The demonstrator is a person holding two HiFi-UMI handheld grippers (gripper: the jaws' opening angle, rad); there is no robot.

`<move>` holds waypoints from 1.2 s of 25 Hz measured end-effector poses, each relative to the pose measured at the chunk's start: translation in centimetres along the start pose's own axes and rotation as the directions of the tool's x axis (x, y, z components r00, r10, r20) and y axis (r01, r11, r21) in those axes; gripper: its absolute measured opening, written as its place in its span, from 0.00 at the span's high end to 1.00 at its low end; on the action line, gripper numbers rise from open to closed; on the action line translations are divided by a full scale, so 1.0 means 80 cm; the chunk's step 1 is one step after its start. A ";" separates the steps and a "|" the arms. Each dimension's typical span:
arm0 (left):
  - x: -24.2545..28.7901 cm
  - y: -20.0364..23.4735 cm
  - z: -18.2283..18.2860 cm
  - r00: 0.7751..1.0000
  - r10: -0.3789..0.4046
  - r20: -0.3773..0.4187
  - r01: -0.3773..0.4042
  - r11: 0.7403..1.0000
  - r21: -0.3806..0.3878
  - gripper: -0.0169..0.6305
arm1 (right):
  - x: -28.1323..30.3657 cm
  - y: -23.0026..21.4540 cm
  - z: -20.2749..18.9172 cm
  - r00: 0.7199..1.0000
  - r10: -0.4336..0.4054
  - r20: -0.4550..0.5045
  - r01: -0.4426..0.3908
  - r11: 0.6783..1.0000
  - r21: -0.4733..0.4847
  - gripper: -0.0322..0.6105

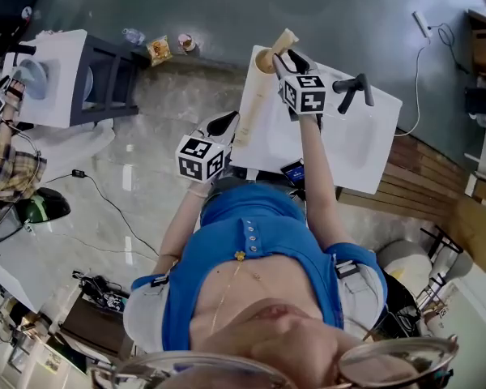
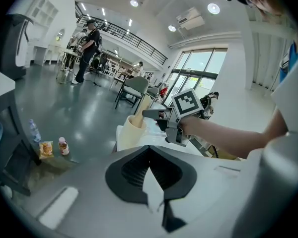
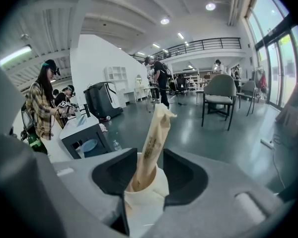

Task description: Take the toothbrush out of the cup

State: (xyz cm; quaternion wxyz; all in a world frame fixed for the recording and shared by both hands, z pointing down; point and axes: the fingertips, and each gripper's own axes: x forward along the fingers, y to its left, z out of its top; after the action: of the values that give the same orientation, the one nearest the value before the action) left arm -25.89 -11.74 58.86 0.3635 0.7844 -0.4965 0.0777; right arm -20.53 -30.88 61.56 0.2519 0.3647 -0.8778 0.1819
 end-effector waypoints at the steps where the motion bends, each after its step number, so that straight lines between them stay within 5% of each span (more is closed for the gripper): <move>1: -0.001 0.002 0.001 1.000 0.005 0.001 -0.005 1.000 -0.003 0.97 | 0.003 -0.001 -0.001 1.000 -0.001 -0.004 0.001 1.000 0.007 0.71; 7: -0.009 0.011 0.000 1.000 0.030 -0.001 -0.030 0.999 -0.019 0.97 | 0.008 0.001 -0.003 1.000 0.013 -0.025 -0.013 1.000 0.016 0.73; 9: -0.009 0.011 -0.002 0.999 0.033 -0.001 -0.033 0.999 -0.022 0.97 | 0.007 0.001 -0.003 1.000 0.014 -0.016 -0.014 1.000 0.008 0.83; 15: -0.010 0.002 -0.002 1.000 0.023 0.003 -0.023 1.000 -0.013 0.97 | 0.001 0.007 -0.001 1.000 0.025 0.009 -0.025 1.000 -0.007 0.90; 30: -0.036 -0.010 0.006 0.999 -0.006 0.051 0.005 1.000 0.023 0.97 | -0.056 0.030 0.048 0.983 0.023 0.183 -0.015 0.999 -0.049 0.92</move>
State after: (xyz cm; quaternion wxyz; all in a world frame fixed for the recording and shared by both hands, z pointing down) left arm -26.74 -9.76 56.71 0.3422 0.7916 -0.5025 0.0624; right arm -20.76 -28.70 55.57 0.1767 0.3655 -0.9047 0.1293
